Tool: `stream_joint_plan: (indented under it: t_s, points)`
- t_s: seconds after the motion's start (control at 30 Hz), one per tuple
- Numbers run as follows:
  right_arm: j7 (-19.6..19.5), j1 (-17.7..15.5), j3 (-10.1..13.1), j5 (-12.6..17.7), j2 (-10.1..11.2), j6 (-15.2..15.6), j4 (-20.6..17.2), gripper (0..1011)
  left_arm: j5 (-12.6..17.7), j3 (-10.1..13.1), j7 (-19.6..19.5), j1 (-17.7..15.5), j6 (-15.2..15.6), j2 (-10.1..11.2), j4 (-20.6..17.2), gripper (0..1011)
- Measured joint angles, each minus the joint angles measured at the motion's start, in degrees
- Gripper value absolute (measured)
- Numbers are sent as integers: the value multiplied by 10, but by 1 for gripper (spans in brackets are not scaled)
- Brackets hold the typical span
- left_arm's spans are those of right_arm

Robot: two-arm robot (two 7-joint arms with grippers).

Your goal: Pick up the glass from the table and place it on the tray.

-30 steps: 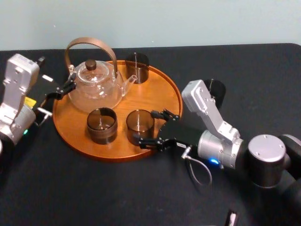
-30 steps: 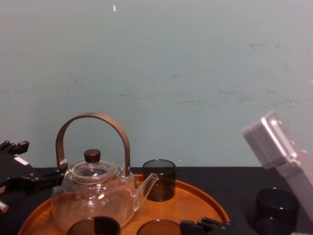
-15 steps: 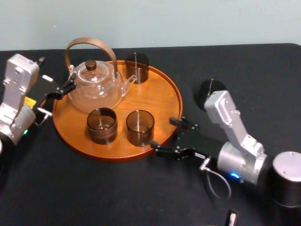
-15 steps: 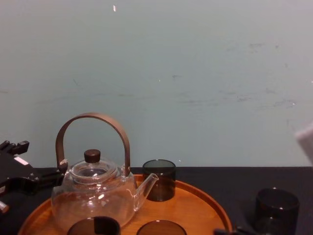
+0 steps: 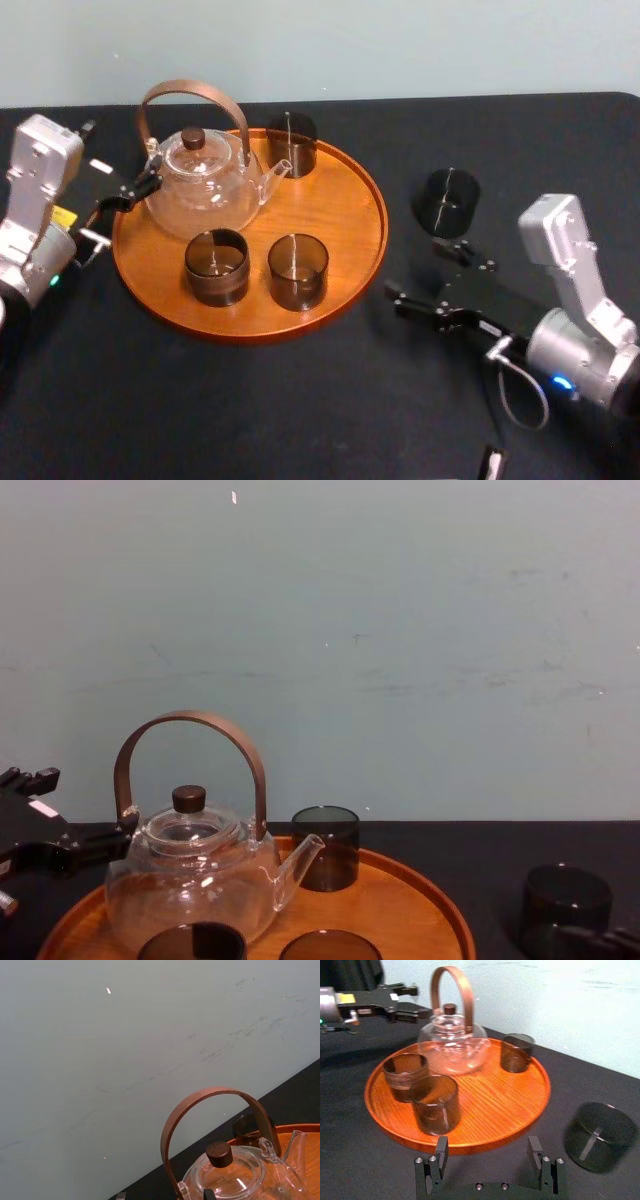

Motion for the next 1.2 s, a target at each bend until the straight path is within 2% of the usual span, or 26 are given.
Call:
stream_joint_plan:
  t_s: [0.23,0.57,0.83,1.2]
  points:
    - [-11,-37,42,10,5,-8,-12,1002,0,0,0,0,0,0,0,1001]
    - [-18,-49,78,17,-1,-16,0,1002,0,0,0,0,0,0,0,1002]
    - [-22,-23,101,14,-8,-22,32,1002,0,0,0,0,0,0,0,1001]
    - [-7,40,100,7,-24,-22,100,1002,0,0,0,0,0,0,0,1001]
